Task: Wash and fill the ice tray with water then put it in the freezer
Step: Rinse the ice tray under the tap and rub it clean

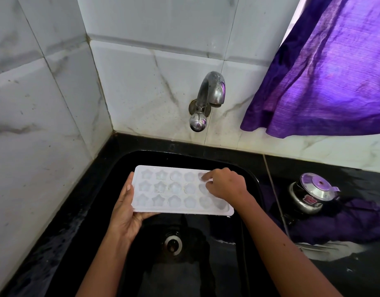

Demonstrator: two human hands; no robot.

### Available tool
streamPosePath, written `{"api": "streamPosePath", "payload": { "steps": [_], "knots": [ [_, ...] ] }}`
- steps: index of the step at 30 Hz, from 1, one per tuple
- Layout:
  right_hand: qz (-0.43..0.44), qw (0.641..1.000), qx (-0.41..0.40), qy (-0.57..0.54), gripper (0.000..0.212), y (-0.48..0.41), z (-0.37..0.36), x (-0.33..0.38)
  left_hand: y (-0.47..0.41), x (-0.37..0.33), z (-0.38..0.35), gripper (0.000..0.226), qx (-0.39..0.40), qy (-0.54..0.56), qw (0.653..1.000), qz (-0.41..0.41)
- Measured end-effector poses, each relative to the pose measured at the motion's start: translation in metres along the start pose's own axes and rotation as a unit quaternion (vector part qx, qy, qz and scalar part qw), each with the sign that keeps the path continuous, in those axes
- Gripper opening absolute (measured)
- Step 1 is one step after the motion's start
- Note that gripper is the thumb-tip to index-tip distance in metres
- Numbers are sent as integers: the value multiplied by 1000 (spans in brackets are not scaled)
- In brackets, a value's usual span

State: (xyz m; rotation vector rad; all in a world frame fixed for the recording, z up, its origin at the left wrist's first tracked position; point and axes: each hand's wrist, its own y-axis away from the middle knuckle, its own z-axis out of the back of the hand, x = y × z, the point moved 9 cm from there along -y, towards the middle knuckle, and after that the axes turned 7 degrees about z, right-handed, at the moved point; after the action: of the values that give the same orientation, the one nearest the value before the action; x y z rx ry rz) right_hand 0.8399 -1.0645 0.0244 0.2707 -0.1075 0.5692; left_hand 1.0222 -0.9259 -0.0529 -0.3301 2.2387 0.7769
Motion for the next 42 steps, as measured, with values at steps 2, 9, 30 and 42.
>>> {"api": "streamPosePath", "payload": {
  "steps": [2,9,30,42],
  "knots": [
    [5,1000,6,-2,38,-1,-1,3,0,-1,0,25,-1,4,1000,0],
    [4,1000,-2,-14,34,2,-4,-2,2,-2,-2,23,-1,-10,1000,-3],
    [-10,1000,-10,-13,35,3,-1,-5,6,-1,-5,27,-7,-2,1000,1],
    [28,999,3,-47,37,1,2,23,11,3,-12,34,-5,-5,1000,9]
  ]
}}
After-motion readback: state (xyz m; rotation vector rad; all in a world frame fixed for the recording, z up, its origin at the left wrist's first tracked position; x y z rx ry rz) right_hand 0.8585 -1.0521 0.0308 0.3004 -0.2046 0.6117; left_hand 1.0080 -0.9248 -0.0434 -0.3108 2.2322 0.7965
